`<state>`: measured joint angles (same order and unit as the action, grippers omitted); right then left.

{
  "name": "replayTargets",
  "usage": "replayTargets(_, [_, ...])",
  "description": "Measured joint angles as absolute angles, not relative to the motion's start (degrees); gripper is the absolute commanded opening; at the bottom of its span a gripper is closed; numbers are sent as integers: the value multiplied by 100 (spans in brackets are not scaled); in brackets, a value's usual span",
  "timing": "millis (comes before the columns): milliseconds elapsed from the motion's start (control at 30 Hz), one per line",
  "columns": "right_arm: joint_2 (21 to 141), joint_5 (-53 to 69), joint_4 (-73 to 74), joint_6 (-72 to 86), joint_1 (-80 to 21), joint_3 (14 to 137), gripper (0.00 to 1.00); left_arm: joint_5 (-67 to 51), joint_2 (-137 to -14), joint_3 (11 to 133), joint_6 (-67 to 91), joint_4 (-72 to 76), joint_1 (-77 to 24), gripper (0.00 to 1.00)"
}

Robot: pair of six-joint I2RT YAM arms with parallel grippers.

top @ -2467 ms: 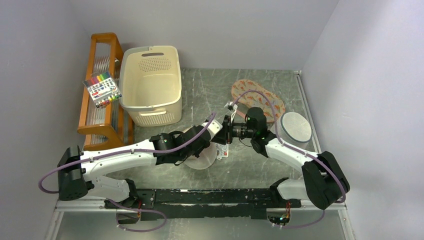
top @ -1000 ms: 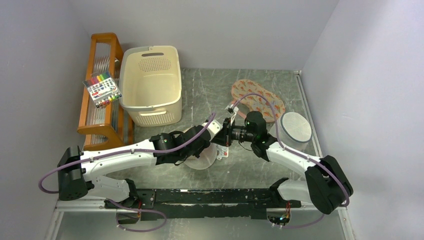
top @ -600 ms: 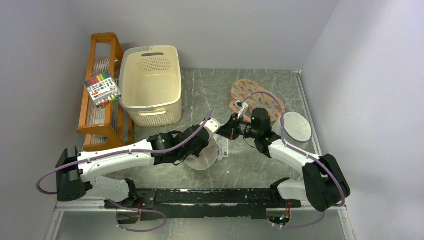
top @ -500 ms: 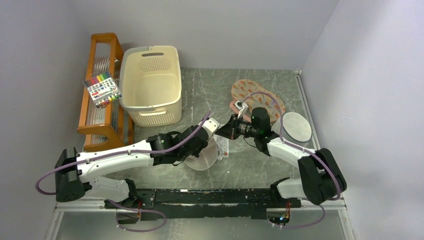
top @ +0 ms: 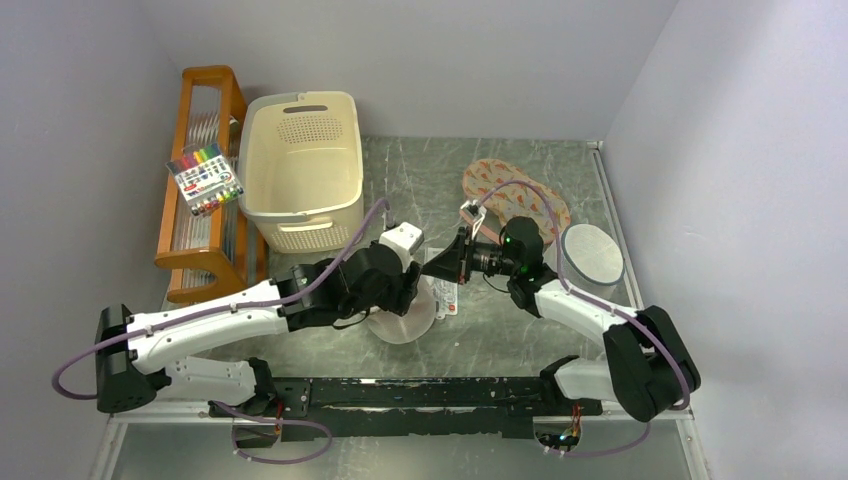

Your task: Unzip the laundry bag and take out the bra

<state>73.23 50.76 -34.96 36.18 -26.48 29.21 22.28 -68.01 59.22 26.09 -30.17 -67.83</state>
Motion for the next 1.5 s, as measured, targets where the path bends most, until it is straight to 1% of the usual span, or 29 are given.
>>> replayTargets(133, [7181,5083,-3542,3645,-2714,2882,0,2152,-6967,6208,2860,-3026,-6702,60])
replayTargets(367, [6971,5076,-3503,3645,-2757,2849,0,2150,-7393,6361,3155,-3146,-6458,47])
replayTargets(467, [6914,5072,-3474,3636,-2764,2847,0,2150,-7487,6381,3194,-3221,-6420,39])
replayTargets(667, [6877,5017,-3323,3588,-2775,2842,0,2147,-7526,6407,3194,-3245,-6420,11])
replayTargets(733, [6840,4945,-3234,3557,-2790,2842,0,2141,-7524,6407,3194,-3240,-6423,7])
replayTargets(967, [6775,4351,-2792,3461,-2814,2845,0,2174,-7378,6407,3151,-3382,-6427,7])
replayTargets(1100, [6958,3948,-2543,3538,-2753,2930,0,2191,-7164,6407,3085,-3503,-6427,7])
replayTargets(1267, [7330,3977,-2644,3863,-2436,2978,0,2298,-6958,6407,3065,-3656,-6427,7])
replayTargets(1367, [7577,4222,-2829,4038,-2305,2985,0,2381,-6869,6399,3076,-3734,-6427,7])
replayTargets(1400, [7634,4324,-2904,4069,-2303,2987,0,2405,-6834,6390,3092,-3778,-6427,9])
replayTargets(1500, [7708,4582,-3192,4185,-2298,2980,0,2427,-6753,6368,3120,-3903,-6427,19])
